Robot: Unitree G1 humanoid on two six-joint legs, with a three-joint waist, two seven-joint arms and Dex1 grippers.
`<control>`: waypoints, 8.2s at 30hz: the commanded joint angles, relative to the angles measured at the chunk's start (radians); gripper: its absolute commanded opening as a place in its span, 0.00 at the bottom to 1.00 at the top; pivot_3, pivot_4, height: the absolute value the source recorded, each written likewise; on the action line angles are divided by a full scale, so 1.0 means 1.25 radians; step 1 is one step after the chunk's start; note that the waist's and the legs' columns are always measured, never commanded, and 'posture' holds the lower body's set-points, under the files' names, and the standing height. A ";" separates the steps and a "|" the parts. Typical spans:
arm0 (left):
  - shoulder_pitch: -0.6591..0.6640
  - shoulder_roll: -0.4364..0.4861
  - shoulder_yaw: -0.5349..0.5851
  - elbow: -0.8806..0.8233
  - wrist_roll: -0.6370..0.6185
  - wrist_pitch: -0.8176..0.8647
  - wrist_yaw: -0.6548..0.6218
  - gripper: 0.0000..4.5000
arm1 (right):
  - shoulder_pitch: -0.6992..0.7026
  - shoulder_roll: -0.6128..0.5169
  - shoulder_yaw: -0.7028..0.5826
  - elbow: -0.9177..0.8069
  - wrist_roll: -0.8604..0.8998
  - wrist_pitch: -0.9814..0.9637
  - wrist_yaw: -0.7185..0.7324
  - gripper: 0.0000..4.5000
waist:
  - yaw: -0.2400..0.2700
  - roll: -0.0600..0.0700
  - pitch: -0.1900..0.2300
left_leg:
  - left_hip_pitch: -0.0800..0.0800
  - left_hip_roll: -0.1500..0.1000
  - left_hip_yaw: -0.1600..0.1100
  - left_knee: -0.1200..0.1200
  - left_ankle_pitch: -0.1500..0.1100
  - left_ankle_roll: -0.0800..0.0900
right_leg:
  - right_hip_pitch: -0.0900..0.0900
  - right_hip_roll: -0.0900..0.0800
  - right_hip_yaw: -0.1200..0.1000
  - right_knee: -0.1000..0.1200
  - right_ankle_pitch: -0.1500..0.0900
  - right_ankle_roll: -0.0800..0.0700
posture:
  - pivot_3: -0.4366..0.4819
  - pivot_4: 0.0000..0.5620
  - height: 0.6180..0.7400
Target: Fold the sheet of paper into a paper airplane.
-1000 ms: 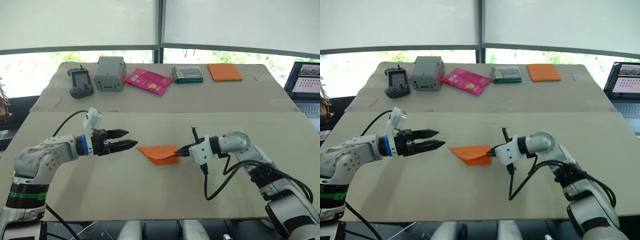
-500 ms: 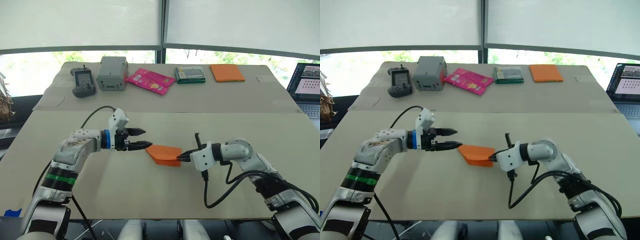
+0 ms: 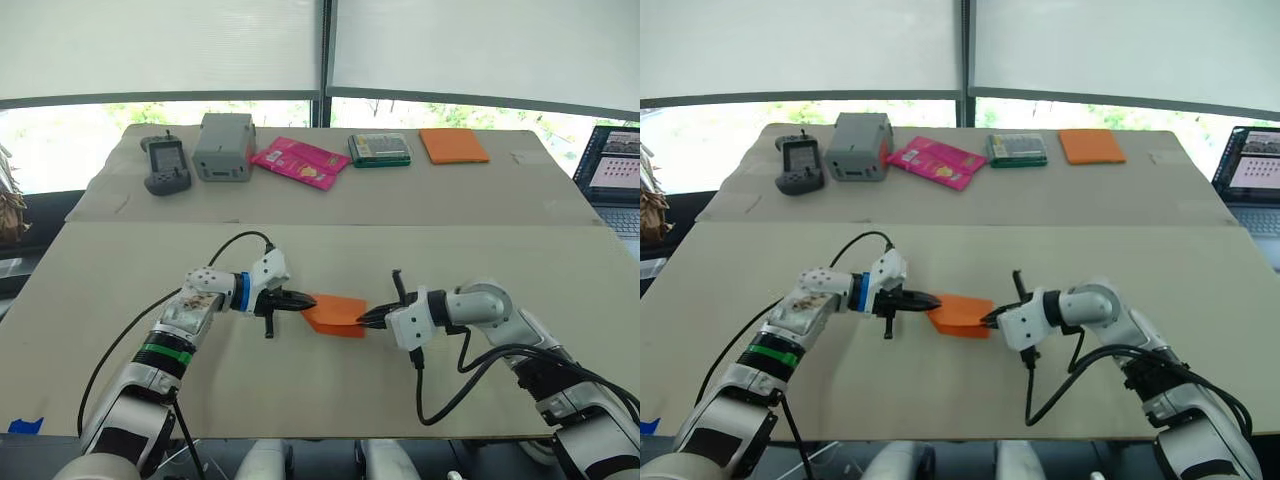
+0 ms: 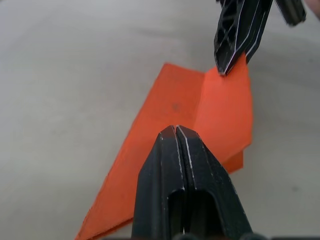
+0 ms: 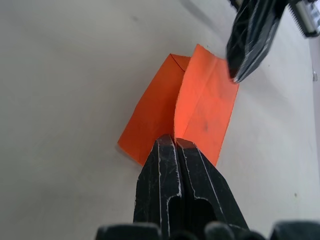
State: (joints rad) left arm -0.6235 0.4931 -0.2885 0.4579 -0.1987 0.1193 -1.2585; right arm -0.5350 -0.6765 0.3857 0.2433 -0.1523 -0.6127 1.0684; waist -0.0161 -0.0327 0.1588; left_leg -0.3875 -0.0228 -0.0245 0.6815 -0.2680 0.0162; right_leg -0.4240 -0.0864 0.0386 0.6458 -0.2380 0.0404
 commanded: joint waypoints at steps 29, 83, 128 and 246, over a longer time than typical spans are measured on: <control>-0.049 -0.011 0.026 0.044 0.052 -0.050 -0.073 0.00 | -0.027 -0.025 -0.001 0.034 0.011 -0.120 0.023 0.00 | 0.001 0.000 0.000 | 0.000 0.001 0.000 0.002 0.000 0.001 | 0.001 0.000 0.000 0.001 0.000 0.000 | 0.48 0.27 1.00; -0.078 -0.031 0.053 0.134 0.060 -0.079 -0.107 0.00 | 0.203 0.078 -0.114 -0.171 0.237 0.305 0.009 0.01 | 0.003 0.000 0.000 | 0.001 0.002 0.000 0.004 -0.001 0.002 | 0.003 0.002 0.000 0.001 0.000 0.000 | 0.48 0.27 1.00; 0.184 0.066 0.010 -0.212 0.018 0.039 -0.101 0.00 | 0.074 0.074 -0.104 -0.069 0.406 0.555 0.234 0.01 | 0.004 0.001 -0.001 | 0.002 0.004 0.000 0.004 -0.002 0.003 | 0.003 0.001 0.001 0.002 0.000 0.000 | 0.48 0.27 1.00; 0.189 -0.011 0.012 -0.174 0.042 -0.028 0.055 0.00 | 0.315 0.312 -0.144 -0.423 0.277 0.966 -0.338 0.01 | 0.002 0.006 -0.013 | 0.001 0.001 0.000 -0.002 -0.002 0.003 | 0.002 -0.002 -0.001 -0.005 0.001 0.002 | 0.48 0.27 1.00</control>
State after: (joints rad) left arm -0.3924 0.4752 -0.2539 0.2217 -0.1606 0.0705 -1.1793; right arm -0.1422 -0.2885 0.2057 -0.2668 0.1984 0.5804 0.6693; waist -0.0132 -0.0253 0.1421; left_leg -0.3860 -0.0211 -0.0250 0.6790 -0.2705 0.0200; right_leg -0.4210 -0.0884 0.0375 0.6400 -0.2367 0.0426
